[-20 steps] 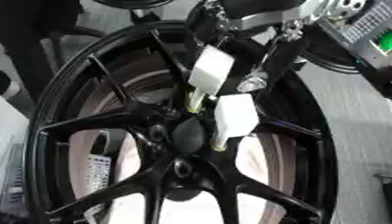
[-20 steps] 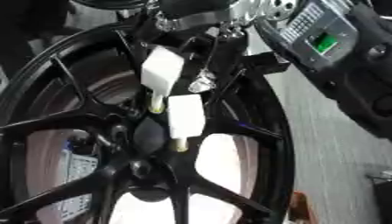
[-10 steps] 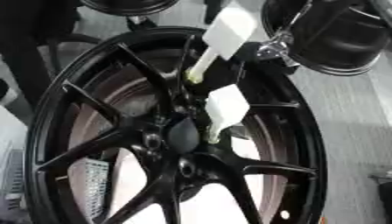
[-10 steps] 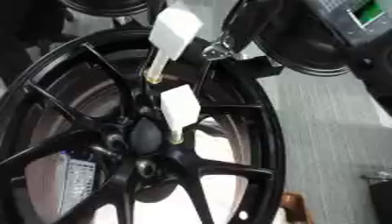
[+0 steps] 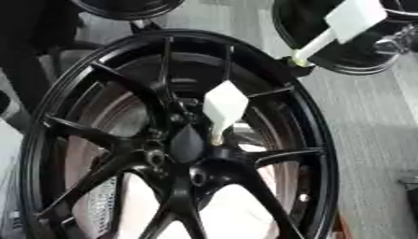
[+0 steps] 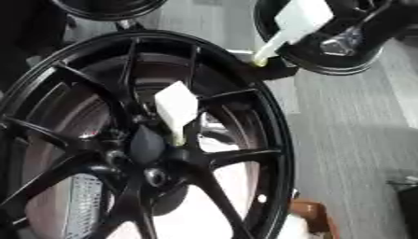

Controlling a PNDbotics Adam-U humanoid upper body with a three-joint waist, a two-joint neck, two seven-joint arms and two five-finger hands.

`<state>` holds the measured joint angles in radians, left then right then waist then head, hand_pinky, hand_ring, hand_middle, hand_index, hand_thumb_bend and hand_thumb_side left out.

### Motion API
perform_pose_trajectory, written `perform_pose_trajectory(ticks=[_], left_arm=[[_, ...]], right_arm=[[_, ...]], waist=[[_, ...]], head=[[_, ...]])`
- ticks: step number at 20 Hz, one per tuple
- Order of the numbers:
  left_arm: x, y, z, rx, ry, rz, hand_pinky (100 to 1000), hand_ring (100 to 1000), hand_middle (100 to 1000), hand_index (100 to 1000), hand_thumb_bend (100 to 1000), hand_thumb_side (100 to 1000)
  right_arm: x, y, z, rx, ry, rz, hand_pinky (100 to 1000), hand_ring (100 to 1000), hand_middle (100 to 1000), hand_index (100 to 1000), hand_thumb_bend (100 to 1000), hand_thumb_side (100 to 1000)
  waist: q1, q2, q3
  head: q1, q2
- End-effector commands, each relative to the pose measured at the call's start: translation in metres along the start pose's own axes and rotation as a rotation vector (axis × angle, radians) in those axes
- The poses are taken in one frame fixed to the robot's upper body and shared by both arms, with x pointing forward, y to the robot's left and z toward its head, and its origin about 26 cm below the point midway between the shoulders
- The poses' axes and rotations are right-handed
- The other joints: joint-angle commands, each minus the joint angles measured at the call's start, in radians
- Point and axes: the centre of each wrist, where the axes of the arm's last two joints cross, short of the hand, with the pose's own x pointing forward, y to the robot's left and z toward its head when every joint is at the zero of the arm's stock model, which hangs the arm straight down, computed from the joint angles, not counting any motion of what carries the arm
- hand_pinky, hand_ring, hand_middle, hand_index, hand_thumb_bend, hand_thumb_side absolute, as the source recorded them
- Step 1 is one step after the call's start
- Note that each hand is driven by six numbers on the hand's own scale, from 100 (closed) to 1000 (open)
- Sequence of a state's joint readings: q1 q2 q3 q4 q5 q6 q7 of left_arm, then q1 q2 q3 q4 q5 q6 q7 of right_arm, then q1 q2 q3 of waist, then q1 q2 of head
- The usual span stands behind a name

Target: Pull the pin out of the wheel hub.

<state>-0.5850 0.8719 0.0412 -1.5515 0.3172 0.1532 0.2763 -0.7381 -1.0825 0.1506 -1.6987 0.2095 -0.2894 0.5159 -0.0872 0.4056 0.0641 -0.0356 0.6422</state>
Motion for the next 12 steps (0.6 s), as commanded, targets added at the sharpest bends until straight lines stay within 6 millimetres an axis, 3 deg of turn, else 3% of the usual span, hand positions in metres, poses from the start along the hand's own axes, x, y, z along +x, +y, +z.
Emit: perform_pose_trajectory(ticks=[1,6,8,12], left_arm=[[0.011,0.017,-0.004,0.029,-0.029,-0.038,818,823,717,849,305,800],[0.005,0.021,-0.001,0.044,-0.011,-0.046,818,824,717,849,303,802],[0.004,0.023,-0.001,0.049,-0.007,-0.049,819,824,726,848,302,802],[0.002,0.022,0.000,0.048,-0.003,-0.048,819,824,733,849,302,803]], right_arm=[[-0.013,-0.015,0.037,-0.037,0.149,0.046,898,775,522,591,266,100],[-0.035,0.011,0.076,-0.065,0.328,-0.018,897,774,536,604,260,100],[-0.044,0.021,0.089,-0.049,0.404,-0.028,897,780,568,630,307,100],[-0.054,0.036,0.103,0.033,0.523,-0.008,904,848,746,746,435,180]], waist=[[0.012,-0.029,-0.013],[0.025,-0.032,-0.048],[0.027,-0.034,-0.058],[0.031,-0.037,-0.069]], head=[[0.016,0.008],[0.046,0.013],[0.056,0.015],[0.062,0.013]])
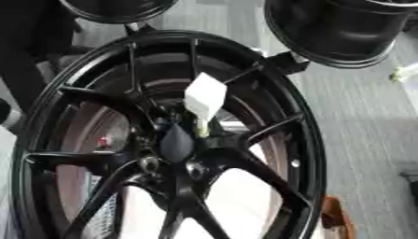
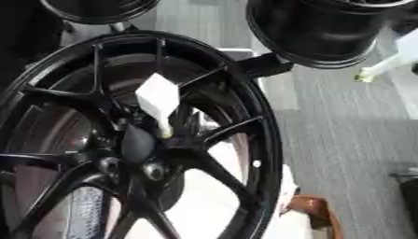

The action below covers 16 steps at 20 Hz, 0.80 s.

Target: Pull the pin out of the wheel hub.

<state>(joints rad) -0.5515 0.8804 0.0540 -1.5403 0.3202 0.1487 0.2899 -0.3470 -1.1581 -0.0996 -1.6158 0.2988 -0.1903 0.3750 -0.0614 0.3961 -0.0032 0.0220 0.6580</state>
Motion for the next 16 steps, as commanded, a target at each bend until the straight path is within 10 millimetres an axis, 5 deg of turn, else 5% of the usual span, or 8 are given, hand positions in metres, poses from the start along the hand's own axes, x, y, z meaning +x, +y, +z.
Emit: perform_pose_trajectory(ticks=[1,10,16], left_arm=[[0.013,0.015,-0.005,0.023,-0.034,-0.033,819,824,735,849,302,803],[0.012,0.015,-0.004,0.024,-0.031,-0.032,820,824,737,849,300,803],[0.012,0.014,-0.004,0.021,-0.034,-0.028,820,824,737,848,298,803]], right_arm=[[-0.010,-0.015,0.009,0.015,0.092,0.080,910,879,802,790,460,223],[-0.020,-0.009,0.011,0.057,0.155,0.069,918,911,838,826,469,288],[-0.009,-0.016,0.006,-0.049,0.095,0.059,908,854,774,782,301,314]], waist=[[0.006,-0.029,-0.003],[0.010,-0.033,-0.006],[0.014,-0.034,-0.007]], head=[[0.005,-0.002],[0.003,0.003],[0.001,0.007]])
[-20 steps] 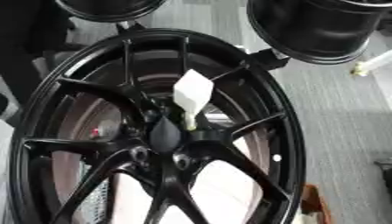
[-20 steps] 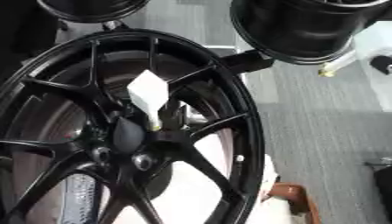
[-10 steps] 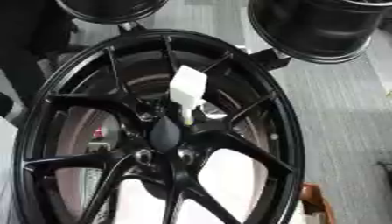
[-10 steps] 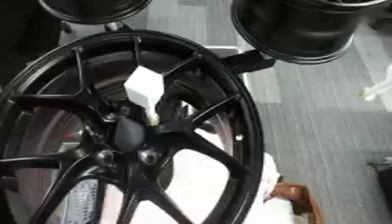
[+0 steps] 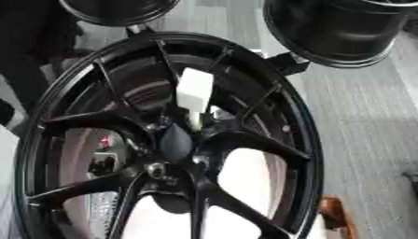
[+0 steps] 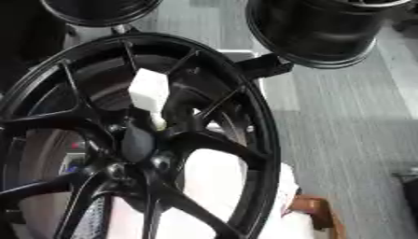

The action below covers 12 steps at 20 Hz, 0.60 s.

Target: Pull the pin out of the wheel hub.

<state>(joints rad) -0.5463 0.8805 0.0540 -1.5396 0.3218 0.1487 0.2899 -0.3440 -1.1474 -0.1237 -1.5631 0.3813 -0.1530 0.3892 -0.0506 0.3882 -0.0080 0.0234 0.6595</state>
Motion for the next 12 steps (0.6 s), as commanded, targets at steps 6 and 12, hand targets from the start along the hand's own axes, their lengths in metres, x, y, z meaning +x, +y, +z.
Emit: perform_pose_trajectory(ticks=[6,12], left_arm=[[0.019,0.012,-0.005,0.006,-0.073,-0.050,822,824,739,850,298,791],[0.041,0.002,-0.005,-0.057,-0.183,-0.146,826,818,740,855,305,764]], right_arm=[[0.041,-0.028,0.000,-0.214,-0.167,-0.009,903,827,744,762,149,334],[0.072,-0.031,0.000,-0.255,-0.276,-0.006,902,820,734,757,138,358]], waist=[[0.011,-0.030,-0.002],[0.017,-0.036,-0.001]], head=[[0.001,0.007],[0.001,0.010]])
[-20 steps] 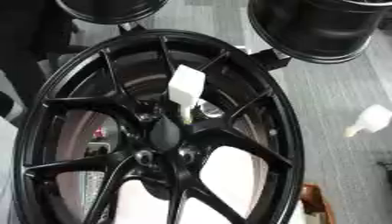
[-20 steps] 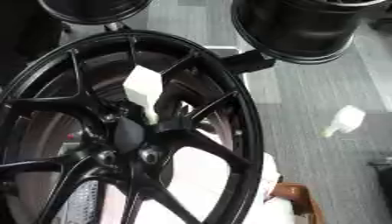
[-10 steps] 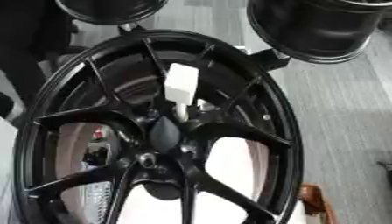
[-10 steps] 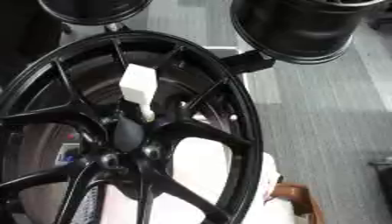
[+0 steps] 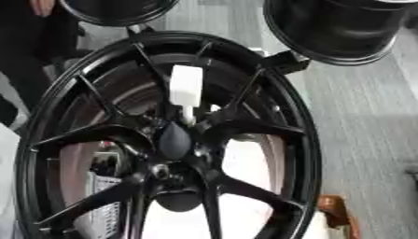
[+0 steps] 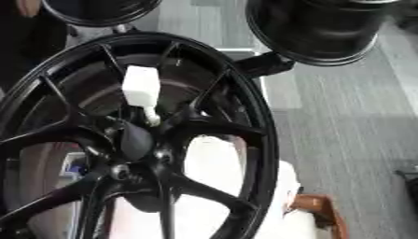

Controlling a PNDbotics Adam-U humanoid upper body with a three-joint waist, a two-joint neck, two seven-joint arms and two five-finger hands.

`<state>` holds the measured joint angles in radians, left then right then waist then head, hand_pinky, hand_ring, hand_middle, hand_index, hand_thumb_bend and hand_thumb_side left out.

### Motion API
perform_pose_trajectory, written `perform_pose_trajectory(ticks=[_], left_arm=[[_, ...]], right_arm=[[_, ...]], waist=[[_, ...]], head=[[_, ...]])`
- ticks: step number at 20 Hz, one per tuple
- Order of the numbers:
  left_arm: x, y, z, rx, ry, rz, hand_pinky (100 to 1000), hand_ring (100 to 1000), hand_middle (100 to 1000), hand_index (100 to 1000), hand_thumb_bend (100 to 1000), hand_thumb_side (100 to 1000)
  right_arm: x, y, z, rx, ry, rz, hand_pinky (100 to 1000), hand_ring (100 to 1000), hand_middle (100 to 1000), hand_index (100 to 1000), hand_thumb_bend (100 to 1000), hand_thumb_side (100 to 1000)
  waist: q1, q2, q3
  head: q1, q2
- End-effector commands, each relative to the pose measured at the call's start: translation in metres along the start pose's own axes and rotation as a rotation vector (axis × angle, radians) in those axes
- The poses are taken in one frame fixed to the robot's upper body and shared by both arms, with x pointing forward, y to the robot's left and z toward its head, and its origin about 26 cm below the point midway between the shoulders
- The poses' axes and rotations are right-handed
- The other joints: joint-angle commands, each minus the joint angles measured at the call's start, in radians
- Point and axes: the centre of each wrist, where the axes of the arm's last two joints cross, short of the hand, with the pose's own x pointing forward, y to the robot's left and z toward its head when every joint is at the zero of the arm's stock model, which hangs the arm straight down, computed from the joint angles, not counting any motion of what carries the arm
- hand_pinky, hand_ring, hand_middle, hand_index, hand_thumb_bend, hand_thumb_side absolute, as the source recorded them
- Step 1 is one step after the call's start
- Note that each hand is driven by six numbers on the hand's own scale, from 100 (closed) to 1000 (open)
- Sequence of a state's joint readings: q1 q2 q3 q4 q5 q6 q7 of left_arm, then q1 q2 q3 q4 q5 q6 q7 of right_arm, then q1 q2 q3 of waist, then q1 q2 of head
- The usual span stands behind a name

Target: Pull the pin out of the wheel hub.

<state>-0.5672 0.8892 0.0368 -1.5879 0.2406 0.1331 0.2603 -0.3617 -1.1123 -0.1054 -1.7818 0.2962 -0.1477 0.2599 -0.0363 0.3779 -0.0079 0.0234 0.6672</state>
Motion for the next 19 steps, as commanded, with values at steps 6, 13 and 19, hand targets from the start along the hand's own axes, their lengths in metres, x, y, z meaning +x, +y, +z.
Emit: perform_pose_trajectory(ticks=[6,13,19], left_arm=[[0.060,-0.004,-0.008,-0.327,-0.286,-0.446,838,812,749,865,330,743],[0.083,-0.018,-0.017,-0.642,-0.418,-0.768,847,814,758,871,373,739],[0.087,-0.019,-0.021,-0.646,-0.434,-0.784,846,813,758,870,371,743]], right_arm=[[0.028,-0.015,-0.005,-0.038,-0.086,0.053,902,818,732,755,145,357],[0.030,-0.015,-0.006,-0.023,-0.093,0.065,904,818,732,755,143,365],[0.031,-0.016,-0.007,-0.028,-0.101,0.074,904,816,730,755,140,363]], waist=[[0.013,-0.031,-0.007],[0.029,-0.035,-0.020],[0.038,-0.034,-0.020]], head=[[0.000,0.007],[0.005,0.011],[0.006,0.008]])
